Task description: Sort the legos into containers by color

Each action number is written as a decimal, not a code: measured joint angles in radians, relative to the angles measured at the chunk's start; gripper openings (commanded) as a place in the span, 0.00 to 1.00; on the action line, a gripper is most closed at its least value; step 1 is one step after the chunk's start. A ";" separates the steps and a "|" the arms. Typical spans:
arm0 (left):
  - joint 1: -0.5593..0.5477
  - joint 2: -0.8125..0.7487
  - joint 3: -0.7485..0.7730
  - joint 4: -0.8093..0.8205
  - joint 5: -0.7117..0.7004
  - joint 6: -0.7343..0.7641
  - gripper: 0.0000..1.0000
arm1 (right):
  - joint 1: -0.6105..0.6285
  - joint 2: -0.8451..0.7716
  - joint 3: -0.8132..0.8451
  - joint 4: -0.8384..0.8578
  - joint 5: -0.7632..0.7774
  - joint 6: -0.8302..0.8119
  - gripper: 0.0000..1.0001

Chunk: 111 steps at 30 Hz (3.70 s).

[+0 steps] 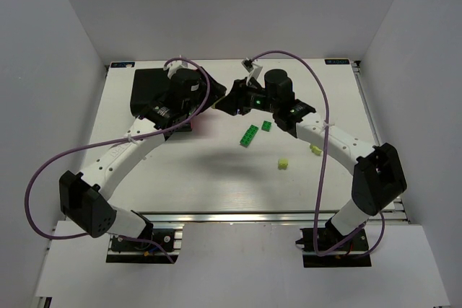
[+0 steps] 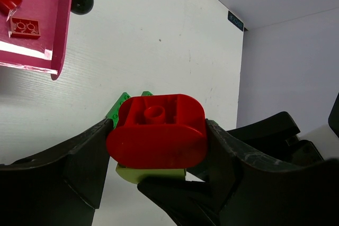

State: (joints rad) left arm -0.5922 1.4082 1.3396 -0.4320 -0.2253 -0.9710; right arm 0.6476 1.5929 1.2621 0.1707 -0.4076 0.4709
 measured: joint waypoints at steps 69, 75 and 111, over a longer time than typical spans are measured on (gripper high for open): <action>0.100 0.648 0.750 -0.563 -0.410 -0.107 0.44 | -0.289 -0.551 -0.479 0.021 -0.172 -0.078 0.00; 0.100 0.647 0.751 -0.563 -0.399 -0.114 0.70 | -0.309 -0.554 -0.493 0.025 -0.192 -0.066 0.00; 0.092 0.531 0.761 -0.264 0.017 0.183 0.29 | -0.354 -0.554 -0.494 0.041 -0.236 -0.051 0.00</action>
State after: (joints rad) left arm -0.5007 1.9388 2.1010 -0.6956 -0.2081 -0.7876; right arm 0.2939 1.0386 0.7681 0.2115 -0.6437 0.4198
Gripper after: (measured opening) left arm 0.269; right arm 0.430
